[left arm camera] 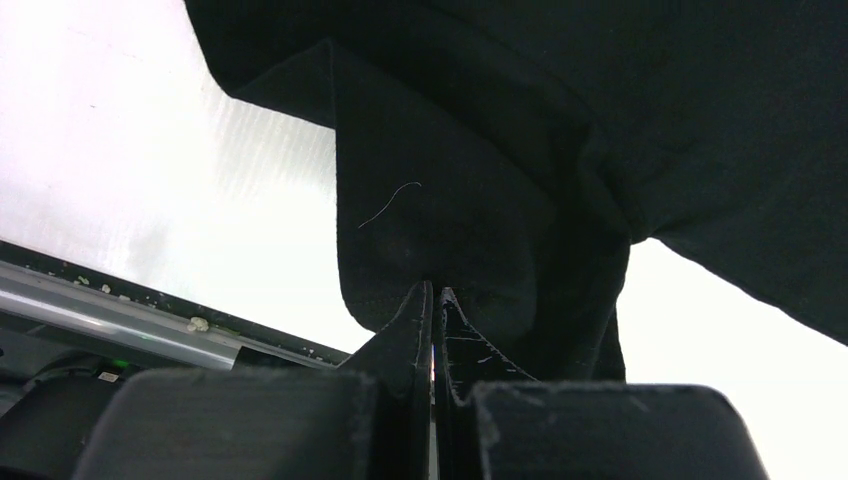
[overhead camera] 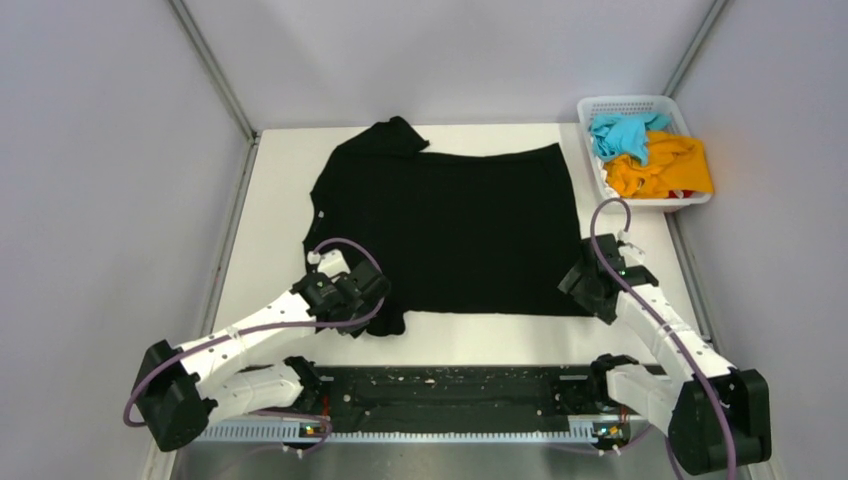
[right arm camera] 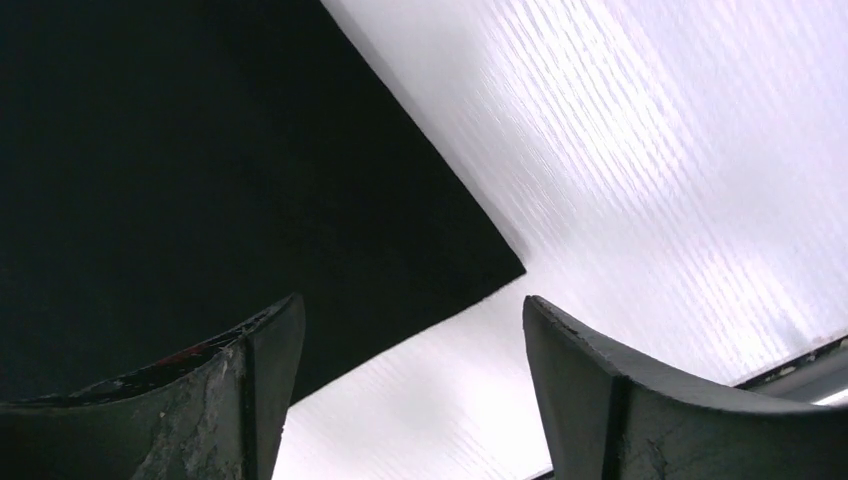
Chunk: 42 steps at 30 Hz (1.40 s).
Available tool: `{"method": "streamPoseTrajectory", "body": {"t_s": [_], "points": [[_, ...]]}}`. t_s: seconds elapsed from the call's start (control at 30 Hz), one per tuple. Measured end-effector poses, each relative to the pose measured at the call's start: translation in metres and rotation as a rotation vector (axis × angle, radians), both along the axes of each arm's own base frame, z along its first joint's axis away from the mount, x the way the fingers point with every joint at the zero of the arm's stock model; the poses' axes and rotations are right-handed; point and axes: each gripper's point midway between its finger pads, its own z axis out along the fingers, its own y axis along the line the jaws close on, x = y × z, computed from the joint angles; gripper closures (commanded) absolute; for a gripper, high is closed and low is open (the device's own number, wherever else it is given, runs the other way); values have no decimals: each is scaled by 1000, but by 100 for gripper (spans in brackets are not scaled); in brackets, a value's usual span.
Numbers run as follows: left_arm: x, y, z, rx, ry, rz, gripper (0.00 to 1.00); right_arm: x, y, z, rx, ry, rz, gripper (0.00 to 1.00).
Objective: Fold and stack the t-shirts
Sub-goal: Grab the side of the flattened tshirt closest away from the robot with both arms, then fold the flattened tshirt in 1/3 of the way
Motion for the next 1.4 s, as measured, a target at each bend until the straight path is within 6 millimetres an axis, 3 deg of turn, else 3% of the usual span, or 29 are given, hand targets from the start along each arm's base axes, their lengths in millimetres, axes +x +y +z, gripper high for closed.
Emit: {"method": "streamPoseTrajectory", "body": {"t_s": [0.27,0.43,0.5,0.63,0.93,1.13,1.4], "points": [[7,2,5,-9,-13,16,100,-27,-3,-35,22,56,-84,53],[12,2,6,-16,-24,18,100,-15,-2,-35,36,-9,-109,63],[15,2,8,-26,-34,20,100,-10,-2,-35,37,-29,-112,72],[23,1,11,-54,-51,29,100,-1,-1,-36,42,-60,-117,100],[46,9,19,-87,-95,56,100,13,2,-24,41,-97,-73,100],[82,19,33,-78,-145,85,100,54,12,9,56,-183,-23,100],[139,31,51,-53,-203,101,100,103,20,36,46,-239,14,100]]}}
